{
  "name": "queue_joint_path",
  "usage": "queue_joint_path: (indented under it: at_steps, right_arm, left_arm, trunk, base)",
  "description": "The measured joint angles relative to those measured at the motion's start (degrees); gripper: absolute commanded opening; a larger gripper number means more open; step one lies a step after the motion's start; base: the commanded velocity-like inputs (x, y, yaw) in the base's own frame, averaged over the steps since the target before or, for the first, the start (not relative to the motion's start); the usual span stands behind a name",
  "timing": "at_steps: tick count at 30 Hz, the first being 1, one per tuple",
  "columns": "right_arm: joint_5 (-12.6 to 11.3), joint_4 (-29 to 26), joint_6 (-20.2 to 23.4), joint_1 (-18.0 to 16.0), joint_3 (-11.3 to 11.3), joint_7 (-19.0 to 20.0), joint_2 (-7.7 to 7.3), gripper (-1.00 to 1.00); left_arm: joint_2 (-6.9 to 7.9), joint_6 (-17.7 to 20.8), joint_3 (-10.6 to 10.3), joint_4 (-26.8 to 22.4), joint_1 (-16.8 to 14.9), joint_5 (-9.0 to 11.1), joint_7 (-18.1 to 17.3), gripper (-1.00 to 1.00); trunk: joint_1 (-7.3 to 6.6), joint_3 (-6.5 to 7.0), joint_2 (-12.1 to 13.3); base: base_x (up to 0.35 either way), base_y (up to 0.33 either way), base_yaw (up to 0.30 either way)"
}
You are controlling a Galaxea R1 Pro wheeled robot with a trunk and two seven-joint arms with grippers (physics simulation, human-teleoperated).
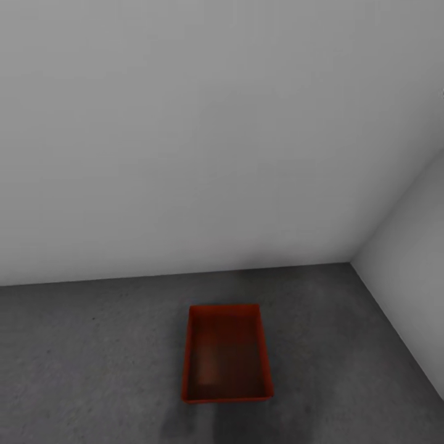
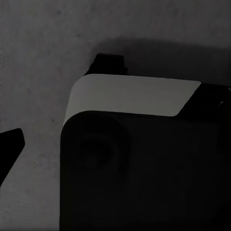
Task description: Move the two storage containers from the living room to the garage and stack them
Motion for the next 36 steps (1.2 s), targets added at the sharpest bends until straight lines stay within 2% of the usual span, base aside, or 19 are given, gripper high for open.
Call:
queue_joint_path:
  at_steps: [8,15,36]
  right_arm:
    - [-0.06,-0.01,-0.39,0.14,0.01,0.07,0.1,1.0]
    - [-0.06,-0.02,-0.87,0.15,0.01,1.28,0.23,1.0]
    - [-0.08,-0.02,-1.56,0.32,0.02,1.68,0.24,1.0]
  left_arm:
    - [-0.01,0.0,0.0,0.0,0.27,-0.04,0.06,1.0]
    - [0.22,-0.09,-0.01,0.0,0.28,-0.02,0.15,1.0]
    - [-0.04,0.0,-0.09,0.0,0.28,-0.18,0.09,1.0]
  trunk:
    - [-1.76,1.44,3.21]
    - [-1.76,1.62,3.22]
    - [-1.76,3.48,3.22]
  base:
    - [0.0,0.0,0.0]
    - [0.0,0.0,0.0]
    - [0.0,0.0,0.0]
